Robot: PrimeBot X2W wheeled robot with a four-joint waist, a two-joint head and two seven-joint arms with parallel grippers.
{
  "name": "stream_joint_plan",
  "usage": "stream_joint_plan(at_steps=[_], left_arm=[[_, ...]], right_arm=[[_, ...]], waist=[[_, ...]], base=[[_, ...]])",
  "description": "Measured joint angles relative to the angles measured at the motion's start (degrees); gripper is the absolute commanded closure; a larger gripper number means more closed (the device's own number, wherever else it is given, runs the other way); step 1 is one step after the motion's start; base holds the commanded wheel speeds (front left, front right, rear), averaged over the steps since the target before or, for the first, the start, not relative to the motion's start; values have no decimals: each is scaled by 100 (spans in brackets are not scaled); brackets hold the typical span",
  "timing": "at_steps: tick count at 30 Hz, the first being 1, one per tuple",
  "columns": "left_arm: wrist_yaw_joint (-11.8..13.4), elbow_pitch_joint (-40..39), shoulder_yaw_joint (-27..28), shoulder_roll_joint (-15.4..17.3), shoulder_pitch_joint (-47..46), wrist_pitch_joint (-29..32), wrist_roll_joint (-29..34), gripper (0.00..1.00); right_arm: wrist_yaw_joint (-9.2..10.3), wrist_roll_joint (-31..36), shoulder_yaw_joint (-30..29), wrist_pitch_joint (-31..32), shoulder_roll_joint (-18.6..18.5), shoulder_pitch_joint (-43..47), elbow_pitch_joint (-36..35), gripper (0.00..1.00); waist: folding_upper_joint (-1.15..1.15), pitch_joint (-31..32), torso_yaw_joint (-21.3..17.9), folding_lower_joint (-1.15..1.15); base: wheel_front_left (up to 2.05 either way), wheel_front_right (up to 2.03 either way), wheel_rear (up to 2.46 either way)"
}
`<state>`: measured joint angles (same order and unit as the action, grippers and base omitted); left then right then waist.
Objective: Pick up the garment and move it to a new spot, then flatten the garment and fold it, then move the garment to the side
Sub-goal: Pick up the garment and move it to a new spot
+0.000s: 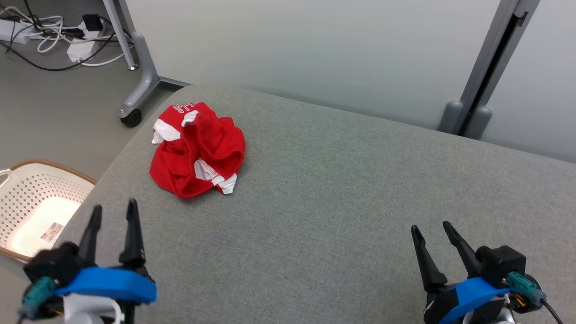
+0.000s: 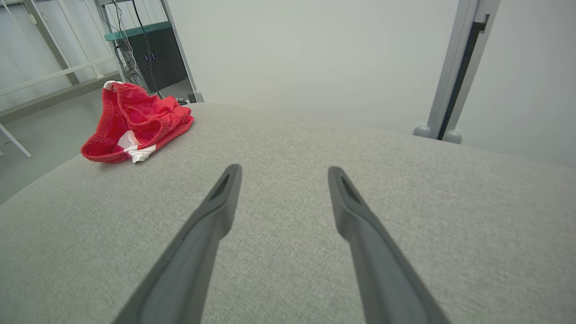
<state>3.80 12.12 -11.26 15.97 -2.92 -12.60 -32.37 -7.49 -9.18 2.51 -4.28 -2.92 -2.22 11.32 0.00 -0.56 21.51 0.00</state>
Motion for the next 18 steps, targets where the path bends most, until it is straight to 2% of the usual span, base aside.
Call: stream_joint_plan(at_steps=[4,8,12,18], left_arm=[[163,-621,221,337,-428,651,-130,0],[260,-826,405,712,-1004,1403,-267,0],[294,-625,571,924,-1652,2043,-571,0],[277,76,722,1213,-2593,2917,-953,0]], right_arm=[[0,10,36,10,2,-51,-105,0],[0,109,41,16,3,-222,-221,0],[1,155,85,11,2,-363,-348,0],[1,253,305,68,-22,-767,-584,0]], waist=[[0,-190,-92,0],[0,-493,-263,1],[0,-846,-470,1],[0,-1611,-947,2]], base=[[0,0,0],[0,0,0],[0,0,0],[0,0,0]])
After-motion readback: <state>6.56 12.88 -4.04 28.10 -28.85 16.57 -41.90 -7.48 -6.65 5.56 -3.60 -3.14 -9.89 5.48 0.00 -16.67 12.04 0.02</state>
